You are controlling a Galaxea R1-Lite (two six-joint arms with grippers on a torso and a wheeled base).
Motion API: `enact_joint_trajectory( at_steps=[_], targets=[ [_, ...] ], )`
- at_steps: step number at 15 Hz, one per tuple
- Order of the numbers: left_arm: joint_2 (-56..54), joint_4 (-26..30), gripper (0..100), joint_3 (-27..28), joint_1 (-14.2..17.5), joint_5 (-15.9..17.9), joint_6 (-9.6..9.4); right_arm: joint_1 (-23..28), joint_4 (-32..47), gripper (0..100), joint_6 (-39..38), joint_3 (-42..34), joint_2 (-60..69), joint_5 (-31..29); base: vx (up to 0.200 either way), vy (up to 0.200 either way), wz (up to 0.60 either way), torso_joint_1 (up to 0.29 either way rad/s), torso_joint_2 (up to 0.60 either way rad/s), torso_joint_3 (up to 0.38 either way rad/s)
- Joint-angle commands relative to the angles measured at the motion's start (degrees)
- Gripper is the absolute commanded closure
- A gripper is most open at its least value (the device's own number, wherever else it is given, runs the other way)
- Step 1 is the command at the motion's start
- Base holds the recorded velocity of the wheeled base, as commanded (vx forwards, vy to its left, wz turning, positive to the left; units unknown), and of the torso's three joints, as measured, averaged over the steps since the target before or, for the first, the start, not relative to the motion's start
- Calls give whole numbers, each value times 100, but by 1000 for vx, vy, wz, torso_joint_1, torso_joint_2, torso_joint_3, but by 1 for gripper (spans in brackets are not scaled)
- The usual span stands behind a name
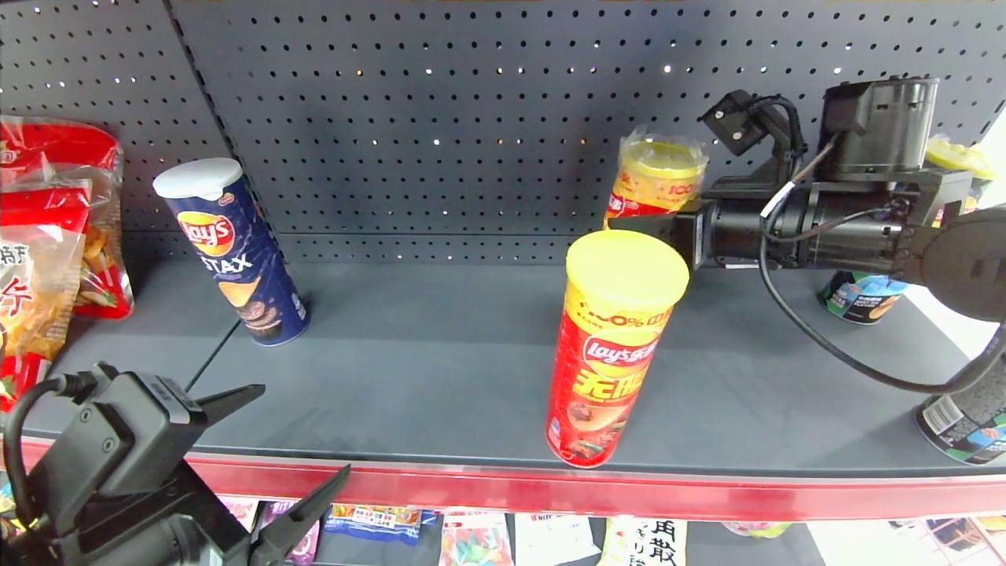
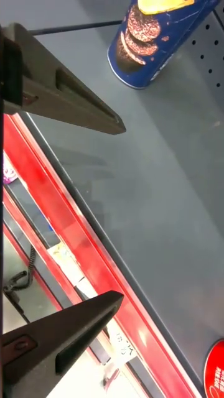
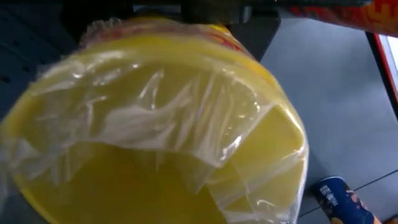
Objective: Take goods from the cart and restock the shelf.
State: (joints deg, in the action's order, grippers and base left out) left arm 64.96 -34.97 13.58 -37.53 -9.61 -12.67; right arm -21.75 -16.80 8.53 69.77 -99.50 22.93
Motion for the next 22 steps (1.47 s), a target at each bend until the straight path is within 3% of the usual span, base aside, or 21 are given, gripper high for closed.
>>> enact_joint_trajectory(
  at_steps=[1, 6, 7, 13, 18, 22],
  targets=[
    [34, -1, 0, 4, 1, -6, 1, -22, 1, 100, -1, 37, -87, 10, 0, 0, 0, 0, 0, 0],
    [34, -1, 0, -13, 1, -15, 1, -119, 10, 100, -18, 90, -70, -8, 0, 0, 0, 0, 0, 0],
    [34, -1, 0, -22, 1, -6, 1, -163, 10, 0, -10, 55, -52, -8, 0, 0, 0, 0, 0, 0],
    [148, -1, 0, -22, 1, -6, 1, -172, 10, 0, -54, -622, 572, -131, 0, 0, 0, 0, 0, 0],
    [667, -27, 0, 83, 176, -41, 19, 276, 10, 0, -124, -2442, 2066, -852, 0, 0, 0, 0, 0, 0],
    [1625, -53, 0, 620, 80, 126, 36, 241, 54, 0, -62, -3971, 3868, -913, 0, 0, 0, 0, 0, 0]
  ],
)
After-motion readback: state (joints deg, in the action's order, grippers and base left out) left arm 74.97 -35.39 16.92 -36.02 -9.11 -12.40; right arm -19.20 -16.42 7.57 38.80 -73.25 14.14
